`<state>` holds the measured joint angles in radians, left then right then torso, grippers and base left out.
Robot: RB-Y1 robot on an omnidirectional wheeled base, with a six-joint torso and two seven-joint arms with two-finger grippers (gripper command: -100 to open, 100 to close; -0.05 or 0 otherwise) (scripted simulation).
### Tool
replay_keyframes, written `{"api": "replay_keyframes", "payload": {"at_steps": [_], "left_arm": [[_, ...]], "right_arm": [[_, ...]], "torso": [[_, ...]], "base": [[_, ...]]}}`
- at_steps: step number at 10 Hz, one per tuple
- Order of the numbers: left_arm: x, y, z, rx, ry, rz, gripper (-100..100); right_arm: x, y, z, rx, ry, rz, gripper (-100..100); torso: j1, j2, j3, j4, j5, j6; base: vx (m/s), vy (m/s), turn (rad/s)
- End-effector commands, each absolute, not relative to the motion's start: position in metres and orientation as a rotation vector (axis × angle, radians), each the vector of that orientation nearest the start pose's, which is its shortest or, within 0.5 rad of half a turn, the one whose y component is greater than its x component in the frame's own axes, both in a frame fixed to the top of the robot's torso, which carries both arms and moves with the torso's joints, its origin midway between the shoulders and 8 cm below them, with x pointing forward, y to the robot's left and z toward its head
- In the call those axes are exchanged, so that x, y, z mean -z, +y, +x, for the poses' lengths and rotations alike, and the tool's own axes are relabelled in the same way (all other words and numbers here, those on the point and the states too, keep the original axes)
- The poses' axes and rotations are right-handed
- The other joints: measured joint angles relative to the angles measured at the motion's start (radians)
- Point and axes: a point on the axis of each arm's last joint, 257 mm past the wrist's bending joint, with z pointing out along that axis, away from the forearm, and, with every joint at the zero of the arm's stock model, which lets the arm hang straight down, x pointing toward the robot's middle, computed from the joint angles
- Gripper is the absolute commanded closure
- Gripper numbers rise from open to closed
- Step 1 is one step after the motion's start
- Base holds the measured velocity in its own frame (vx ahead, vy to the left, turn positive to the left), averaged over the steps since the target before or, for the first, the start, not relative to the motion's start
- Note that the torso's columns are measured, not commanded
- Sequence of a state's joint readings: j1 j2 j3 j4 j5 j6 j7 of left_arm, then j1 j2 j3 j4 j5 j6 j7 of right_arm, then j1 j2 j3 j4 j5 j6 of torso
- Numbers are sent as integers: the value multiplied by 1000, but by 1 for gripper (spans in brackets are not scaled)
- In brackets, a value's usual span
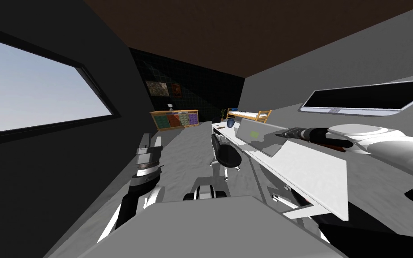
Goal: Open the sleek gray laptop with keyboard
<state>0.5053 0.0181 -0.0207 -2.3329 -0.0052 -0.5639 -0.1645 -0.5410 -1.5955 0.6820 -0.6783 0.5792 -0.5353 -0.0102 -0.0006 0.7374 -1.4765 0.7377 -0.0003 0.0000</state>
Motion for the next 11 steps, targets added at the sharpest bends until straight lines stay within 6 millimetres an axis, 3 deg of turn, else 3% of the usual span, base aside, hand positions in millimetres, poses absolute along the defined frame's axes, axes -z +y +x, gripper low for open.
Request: {"api": "replay_keyframes", "payload": {"at_steps": [1, 5, 7, 9, 10, 11], "left_arm": [[-57, 266, 322, 1188, 584, -497, 0], [-57, 266, 322, 1188, 584, -497, 0], [-57, 266, 322, 1188, 584, -497, 0], [-57, 266, 322, 1188, 584, -497, 0], [-57, 266, 322, 1188, 584, -497, 0], [-57, 266, 322, 1188, 584, -497, 0]], "right_arm": [[17, -762, 463, 625, 2006, -321, -100], [20, -773, 452, 632, 2013, -303, -100], [31, -784, 437, 640, 2039, -289, -100], [26, -782, 440, 638, 2028, -287, -100], [22, -778, 445, 635, 2018, -293, 100], [22, -778, 445, 635, 2018, -293, 100]], "torso": [[0, 0, 0, 0, 0, 0], [0, 0, 0, 0, 0, 0], [0, 0, 0, 0, 0, 0], [-1, 0, 0, 0, -1, 0], [0, 1, 0, 0, 0, 0], [0, 2, 1, 1, 0, 0]], "base": [[12, 6, 20], [13, 6, 31], [18, 7, 49], [8, 3, 13], [-10, -5, -49], [-13, -7, -33]]}}
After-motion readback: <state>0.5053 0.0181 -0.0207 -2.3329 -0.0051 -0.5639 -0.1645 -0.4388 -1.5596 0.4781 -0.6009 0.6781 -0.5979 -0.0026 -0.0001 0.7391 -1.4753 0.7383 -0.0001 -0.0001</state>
